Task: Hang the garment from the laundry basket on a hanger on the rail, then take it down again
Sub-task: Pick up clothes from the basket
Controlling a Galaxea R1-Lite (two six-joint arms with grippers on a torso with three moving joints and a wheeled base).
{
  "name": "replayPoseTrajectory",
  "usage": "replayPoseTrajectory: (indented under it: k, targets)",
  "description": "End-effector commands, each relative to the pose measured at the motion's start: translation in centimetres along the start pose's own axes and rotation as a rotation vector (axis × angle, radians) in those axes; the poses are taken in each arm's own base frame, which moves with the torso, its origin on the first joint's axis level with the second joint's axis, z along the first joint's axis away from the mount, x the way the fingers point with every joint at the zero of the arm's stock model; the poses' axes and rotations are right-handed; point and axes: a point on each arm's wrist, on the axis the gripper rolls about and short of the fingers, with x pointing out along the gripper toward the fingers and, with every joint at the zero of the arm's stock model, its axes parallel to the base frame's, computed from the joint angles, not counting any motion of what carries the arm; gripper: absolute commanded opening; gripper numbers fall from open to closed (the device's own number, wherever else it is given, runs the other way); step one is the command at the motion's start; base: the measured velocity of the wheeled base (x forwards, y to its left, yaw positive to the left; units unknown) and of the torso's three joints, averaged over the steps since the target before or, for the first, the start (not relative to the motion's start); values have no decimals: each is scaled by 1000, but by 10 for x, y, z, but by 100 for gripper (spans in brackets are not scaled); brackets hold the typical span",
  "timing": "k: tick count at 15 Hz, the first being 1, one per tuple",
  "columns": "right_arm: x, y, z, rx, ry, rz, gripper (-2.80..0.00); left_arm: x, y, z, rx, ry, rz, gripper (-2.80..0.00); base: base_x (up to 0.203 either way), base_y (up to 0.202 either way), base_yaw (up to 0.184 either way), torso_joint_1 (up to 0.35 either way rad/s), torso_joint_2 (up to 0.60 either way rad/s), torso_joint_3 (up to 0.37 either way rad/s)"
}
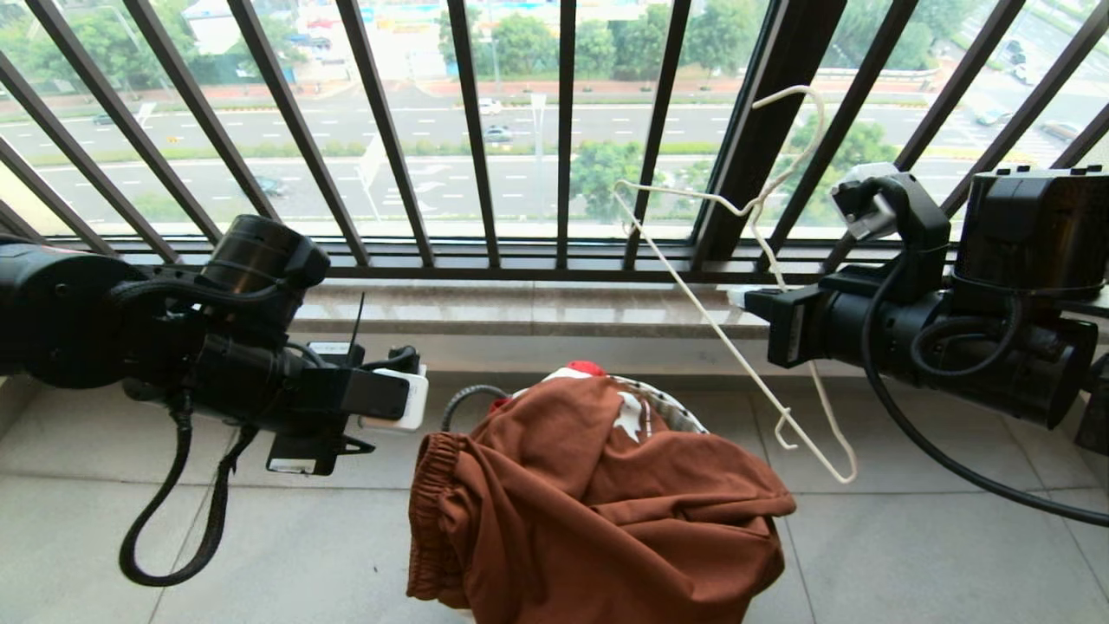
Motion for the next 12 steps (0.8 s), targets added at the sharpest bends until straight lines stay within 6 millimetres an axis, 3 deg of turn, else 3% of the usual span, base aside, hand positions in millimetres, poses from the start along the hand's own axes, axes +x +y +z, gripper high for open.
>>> replayPoseTrajectory:
  k: [1,5,8,12]
  targets:
    - [2,2,-2,-1,5,3,-280,23,2,-3,9,9,-18,0,0,0,0,0,0,0]
    - [4,2,-3,-1,11,3,-280,47,8,-2,11,-17,23,0,0,0,0,0,0,0]
    - [4,2,-3,-1,13,3,-280,48,8,0,3,-70,14,0,0,0,0,0,0,0]
    - [6,2,-5,-1,19,3,-280,68,13,0,-15,-86,54,0,0,0,0,0,0,0]
